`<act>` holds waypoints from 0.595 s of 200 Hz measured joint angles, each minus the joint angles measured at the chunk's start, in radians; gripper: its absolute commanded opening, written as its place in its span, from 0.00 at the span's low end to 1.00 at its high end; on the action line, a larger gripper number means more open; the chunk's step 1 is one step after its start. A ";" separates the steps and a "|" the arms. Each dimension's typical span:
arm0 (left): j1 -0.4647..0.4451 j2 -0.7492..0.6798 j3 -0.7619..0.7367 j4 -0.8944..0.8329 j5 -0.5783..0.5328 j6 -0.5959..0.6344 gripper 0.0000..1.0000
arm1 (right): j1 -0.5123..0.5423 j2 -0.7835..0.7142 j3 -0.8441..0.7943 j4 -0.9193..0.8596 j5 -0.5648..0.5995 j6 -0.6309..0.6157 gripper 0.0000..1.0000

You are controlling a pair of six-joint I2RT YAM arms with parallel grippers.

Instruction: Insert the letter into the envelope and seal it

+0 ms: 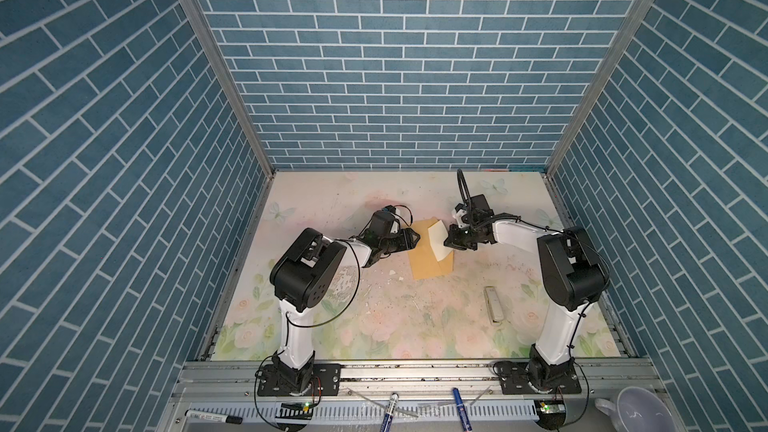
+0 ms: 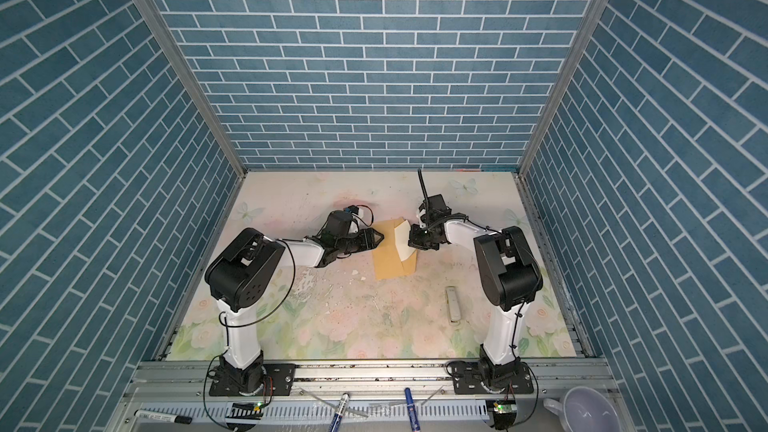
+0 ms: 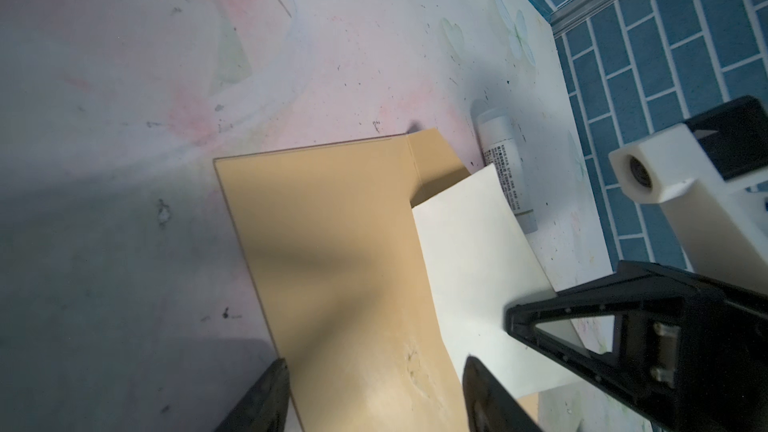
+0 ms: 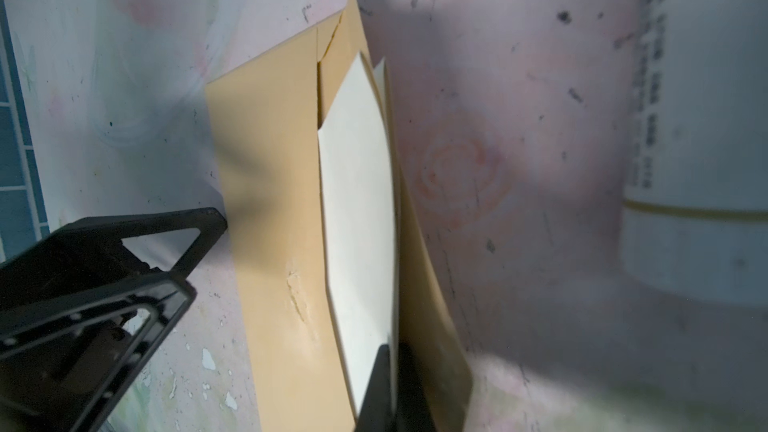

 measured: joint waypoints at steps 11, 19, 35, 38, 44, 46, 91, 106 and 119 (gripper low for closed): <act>0.000 0.002 0.000 0.005 0.001 -0.002 0.67 | 0.004 0.005 0.000 0.006 -0.003 0.005 0.00; 0.000 0.004 0.000 0.008 0.002 -0.004 0.67 | 0.005 0.007 0.000 0.008 -0.004 0.007 0.00; 0.000 0.006 0.000 0.014 0.003 -0.007 0.67 | 0.012 0.011 0.000 0.011 -0.006 0.008 0.00; 0.000 0.006 0.000 0.014 0.003 -0.008 0.67 | 0.013 0.012 0.000 0.011 -0.006 0.008 0.00; 0.000 0.007 0.000 0.016 0.003 -0.008 0.67 | 0.017 0.014 0.000 0.013 -0.007 0.011 0.00; 0.000 0.007 0.000 0.016 0.003 -0.008 0.67 | 0.018 0.015 0.000 0.013 -0.007 0.012 0.00; 0.000 0.008 0.000 0.019 0.003 -0.011 0.67 | 0.048 0.041 0.000 0.013 -0.009 0.033 0.00; 0.000 0.008 0.000 0.019 0.003 -0.015 0.67 | 0.058 0.045 0.000 0.014 -0.011 0.037 0.00; 0.000 0.008 0.000 0.020 0.003 -0.016 0.67 | 0.064 0.045 0.000 0.013 -0.011 0.043 0.00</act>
